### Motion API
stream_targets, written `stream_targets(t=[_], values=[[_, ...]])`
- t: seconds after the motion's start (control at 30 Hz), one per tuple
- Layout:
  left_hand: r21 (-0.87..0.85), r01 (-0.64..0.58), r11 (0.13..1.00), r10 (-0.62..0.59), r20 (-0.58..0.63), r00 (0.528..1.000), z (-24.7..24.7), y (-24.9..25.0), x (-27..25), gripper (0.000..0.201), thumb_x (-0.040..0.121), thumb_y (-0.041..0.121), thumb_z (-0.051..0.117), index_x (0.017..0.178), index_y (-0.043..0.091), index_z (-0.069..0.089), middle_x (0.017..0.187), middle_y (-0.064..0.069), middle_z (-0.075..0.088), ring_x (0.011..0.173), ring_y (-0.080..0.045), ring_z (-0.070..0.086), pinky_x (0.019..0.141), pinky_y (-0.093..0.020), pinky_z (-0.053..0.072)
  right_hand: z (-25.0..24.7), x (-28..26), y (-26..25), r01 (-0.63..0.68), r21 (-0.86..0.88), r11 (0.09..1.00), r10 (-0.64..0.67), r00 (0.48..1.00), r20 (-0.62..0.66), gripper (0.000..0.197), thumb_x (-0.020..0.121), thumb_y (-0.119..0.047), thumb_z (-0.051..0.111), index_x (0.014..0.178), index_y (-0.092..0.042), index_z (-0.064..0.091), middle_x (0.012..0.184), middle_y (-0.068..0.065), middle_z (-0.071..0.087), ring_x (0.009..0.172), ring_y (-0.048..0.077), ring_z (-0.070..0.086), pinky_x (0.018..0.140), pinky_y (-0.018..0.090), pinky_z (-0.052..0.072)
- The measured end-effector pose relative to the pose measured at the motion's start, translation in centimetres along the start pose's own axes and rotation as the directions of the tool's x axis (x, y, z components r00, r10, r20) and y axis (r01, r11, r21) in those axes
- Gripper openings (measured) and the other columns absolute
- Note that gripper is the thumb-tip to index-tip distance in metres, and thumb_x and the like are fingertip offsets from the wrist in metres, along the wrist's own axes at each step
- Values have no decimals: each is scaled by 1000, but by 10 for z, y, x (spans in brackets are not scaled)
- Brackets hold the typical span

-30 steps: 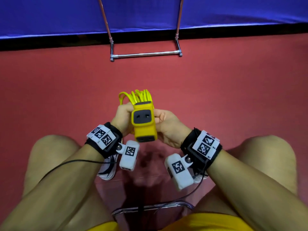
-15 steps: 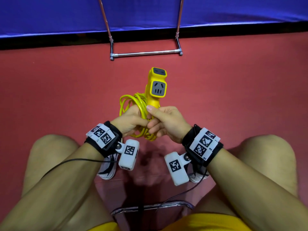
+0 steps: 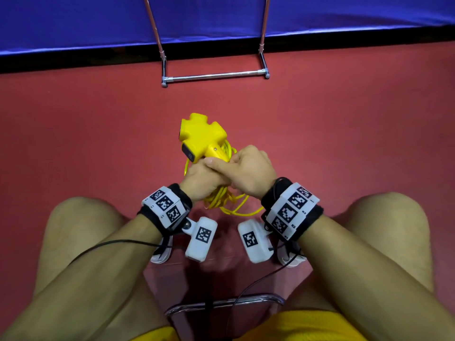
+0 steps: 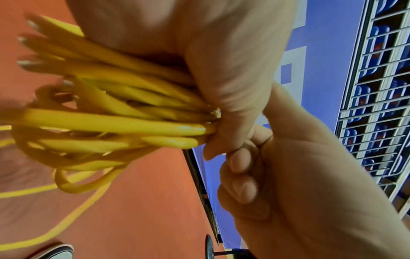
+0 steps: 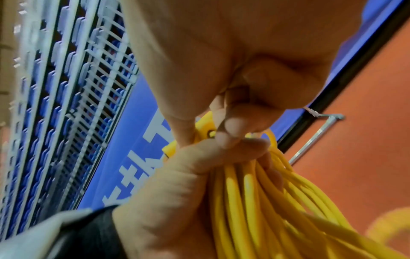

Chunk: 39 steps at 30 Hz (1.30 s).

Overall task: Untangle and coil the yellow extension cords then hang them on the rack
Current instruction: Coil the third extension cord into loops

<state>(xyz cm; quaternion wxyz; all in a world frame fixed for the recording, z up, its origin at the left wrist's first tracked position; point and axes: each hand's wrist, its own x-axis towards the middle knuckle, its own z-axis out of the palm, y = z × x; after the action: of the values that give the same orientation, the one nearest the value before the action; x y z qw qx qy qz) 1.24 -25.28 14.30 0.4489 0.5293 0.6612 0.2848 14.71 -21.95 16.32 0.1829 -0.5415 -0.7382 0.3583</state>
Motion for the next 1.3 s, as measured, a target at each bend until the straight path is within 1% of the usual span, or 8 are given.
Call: stream_targets(t=[0.17, 0.3, 0.47, 0.73, 0.93, 1.03, 1.13, 1.3], values=[[130, -15, 991, 22, -50, 999, 1, 15, 1, 34, 65, 38, 56, 69, 4, 58, 76, -19, 63, 70, -26, 54, 63, -44, 43, 1, 5, 0, -88, -140, 986, 65, 985, -161, 77, 61, -90, 50, 56, -13, 45, 64, 11, 57, 71, 37, 52, 60, 36, 43], [-92, 56, 994, -70, -151, 986, -2, 14, 4, 13, 67, 3, 78, 71, 7, 67, 60, 6, 63, 58, -7, 55, 61, -28, 46, -9, 11, 9, -40, -13, 999, 38, 990, -139, 78, 64, -85, 56, 60, -8, 60, 51, 5, 62, 64, 26, 63, 70, 39, 53], [-216, 118, 969, -158, -180, 971, -14, 8, 10, 22, 47, 25, 78, 67, 20, 73, 68, -7, 71, 72, -28, 70, 82, -52, 57, -18, 24, 31, -82, 192, 978, 120, 973, -198, 66, 78, -70, 53, 68, -5, 62, 55, 8, 65, 58, 28, 66, 73, 42, 56], [-278, 52, 959, -92, -131, 987, -36, 3, 7, 18, 44, 22, 77, 59, 15, 71, 60, -10, 66, 56, -25, 61, 70, -39, 52, -8, 28, 39, -134, 188, 973, 165, 973, -161, 33, 74, -52, 58, 73, -20, 64, 59, -3, 68, 66, 25, 69, 75, 42, 57], [-138, -20, 990, 10, -72, 997, -37, -6, 4, 56, 41, 36, 83, 91, 14, 71, 94, -15, 73, 88, -29, 70, 86, -55, 55, -10, 17, 11, -249, 609, 753, 240, 966, 97, 79, 76, -66, 65, 141, -28, 39, 100, 6, 69, 73, 19, 67, 51, 34, 51], [-98, -120, 988, 128, 83, 988, -27, -4, -2, 69, 47, 25, 98, 108, 23, 67, 98, 12, 75, 96, -8, 69, 87, -35, 53, -3, 17, 0, -297, 650, 700, 221, 955, 198, 91, 57, -71, 74, 132, -29, 45, 109, 0, 70, 84, 17, 72, 52, 33, 53], [-250, -131, 959, 172, 151, 973, -18, -5, -4, 69, 56, 18, 95, 116, 23, 62, 103, 16, 74, 101, -3, 67, 88, -24, 51, 9, 23, -3, -285, 651, 704, 241, 957, 158, 56, 59, -43, 85, 105, -17, 69, 92, 4, 75, 75, 20, 72, 59, 43, 59], [-587, 7, 809, 36, 62, 997, -29, -5, -6, 41, 71, 20, 84, 108, 9, 70, 107, -21, 72, 96, -39, 70, 84, -57, 57, -5, 23, -7, -336, 859, 386, 181, 941, 286, 26, 68, -10, 70, 93, -8, 63, 77, 8, 67, 67, 25, 65, 58, 35, 57]])
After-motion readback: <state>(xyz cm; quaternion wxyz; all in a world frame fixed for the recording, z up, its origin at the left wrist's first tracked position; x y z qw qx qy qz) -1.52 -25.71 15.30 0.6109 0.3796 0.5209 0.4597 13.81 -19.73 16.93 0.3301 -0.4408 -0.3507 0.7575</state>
